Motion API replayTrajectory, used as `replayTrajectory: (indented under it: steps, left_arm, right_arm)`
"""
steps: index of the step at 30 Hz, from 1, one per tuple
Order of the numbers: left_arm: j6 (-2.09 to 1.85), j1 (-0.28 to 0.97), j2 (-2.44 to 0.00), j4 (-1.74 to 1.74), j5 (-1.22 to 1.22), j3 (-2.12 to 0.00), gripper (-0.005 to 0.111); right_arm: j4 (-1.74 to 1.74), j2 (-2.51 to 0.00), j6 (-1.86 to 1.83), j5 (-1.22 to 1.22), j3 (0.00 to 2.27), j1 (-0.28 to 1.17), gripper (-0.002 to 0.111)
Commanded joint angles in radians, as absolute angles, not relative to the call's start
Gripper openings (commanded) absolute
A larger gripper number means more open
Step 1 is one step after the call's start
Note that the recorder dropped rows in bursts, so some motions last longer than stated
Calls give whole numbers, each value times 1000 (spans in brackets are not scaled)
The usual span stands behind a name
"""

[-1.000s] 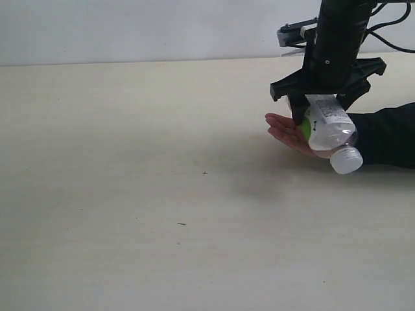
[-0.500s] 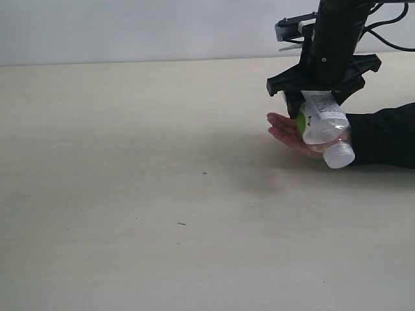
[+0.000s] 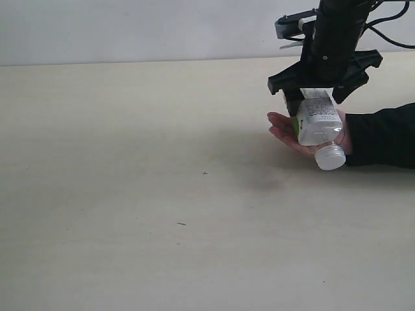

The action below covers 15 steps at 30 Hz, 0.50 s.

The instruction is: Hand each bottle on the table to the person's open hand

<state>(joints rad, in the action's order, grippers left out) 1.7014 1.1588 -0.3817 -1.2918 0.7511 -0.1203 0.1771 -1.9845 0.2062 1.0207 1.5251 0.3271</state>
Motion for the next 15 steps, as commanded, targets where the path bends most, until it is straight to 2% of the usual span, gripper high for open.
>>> replayTrajectory:
  steps: [1,5,7,9,12,15]
  left_arm:
    - [1700,1156,-374,-1295,753,-117,0]
    - [1700,1156,-374,-1295,753,-117,0]
    - [1700,1156,-374,-1295,753,-117,0]
    - [1700,1156,-374,-1295,753,-117,0]
    - [1700,1156,-374,-1295,753,-117,0]
    - [1700,1156,-374,-1295,753,-117,0]
  right_arm:
    - [206,-1898,203,1000,1522,326,76]
    - [240,-1758,177,938,1522,326,76]
    - [244,-1699,163,789,1522,326,75]
    - [244,-1656,158,690,1522,326,70]
    - [234,-1609,158,648,1522,326,54]
    - [236,-1569,138,659,1516,326,34]
